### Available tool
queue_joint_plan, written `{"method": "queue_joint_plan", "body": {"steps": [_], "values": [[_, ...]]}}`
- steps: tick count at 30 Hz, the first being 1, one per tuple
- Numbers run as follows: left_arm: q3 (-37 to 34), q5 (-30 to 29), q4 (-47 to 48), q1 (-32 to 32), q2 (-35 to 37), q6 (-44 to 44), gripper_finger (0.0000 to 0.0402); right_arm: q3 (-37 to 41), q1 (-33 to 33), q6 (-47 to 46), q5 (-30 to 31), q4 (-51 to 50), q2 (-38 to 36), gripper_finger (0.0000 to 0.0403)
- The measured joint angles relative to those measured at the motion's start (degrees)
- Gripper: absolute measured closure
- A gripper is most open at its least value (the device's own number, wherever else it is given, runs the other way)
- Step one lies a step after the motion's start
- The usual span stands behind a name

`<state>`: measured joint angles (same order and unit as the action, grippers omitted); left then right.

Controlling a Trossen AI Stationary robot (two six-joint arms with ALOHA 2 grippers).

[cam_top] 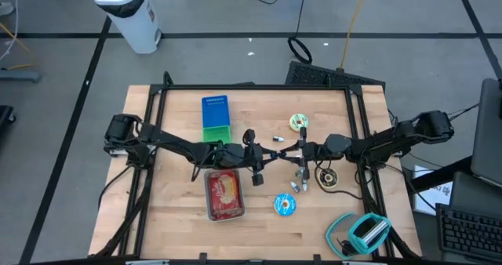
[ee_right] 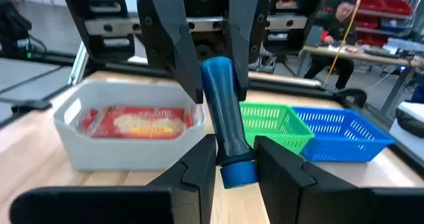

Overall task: Pick & Place Food Item
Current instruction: Put the blue food coloring bottle into the blue bin

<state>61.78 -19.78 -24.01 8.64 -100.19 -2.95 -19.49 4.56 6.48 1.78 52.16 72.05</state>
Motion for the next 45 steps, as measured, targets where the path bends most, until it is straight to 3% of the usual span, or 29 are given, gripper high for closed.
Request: {"method": "queue_joint_plan", "body": {"steps": [6,16,22,28,36,39,45], "values": [[-0.1,-1.5,3.6,0.0,3.5,0.1,0.0313,0.1,0.0,-4.0,1.4,2.2,0.0,0.0301],[0.0,-6.3,7.8,-0.1,5.3,0.1,0.0314,0.3,-1.2,-10.5,2.5,0.4,0.0,0.0201],[-1.7,-7.9,11.3,-1.9,8.3,2.1,0.0314,0.3,-1.2,-10.4,2.6,-2.0,0.0,0.0166],[-12.6,-7.9,6.5,-5.4,15.1,5.2,0.0314,0.3,-1.2,-10.3,2.6,-2.3,0.0,0.0166],[-31.0,-13.4,-9.3,-12.0,25.4,9.4,0.0314,0.3,-1.2,-10.2,3.0,-1.8,0.0,0.0170],[-35.5,-13.9,-14.2,-15.6,25.8,11.4,0.0314,0.3,-1.6,-9.9,2.9,-1.1,0.0,0.0171],[-40.3,-13.9,-14.6,-22.3,23.6,17.9,0.0314,0.3,-2.4,-10.3,3.0,-0.3,0.0,0.0176]]}}
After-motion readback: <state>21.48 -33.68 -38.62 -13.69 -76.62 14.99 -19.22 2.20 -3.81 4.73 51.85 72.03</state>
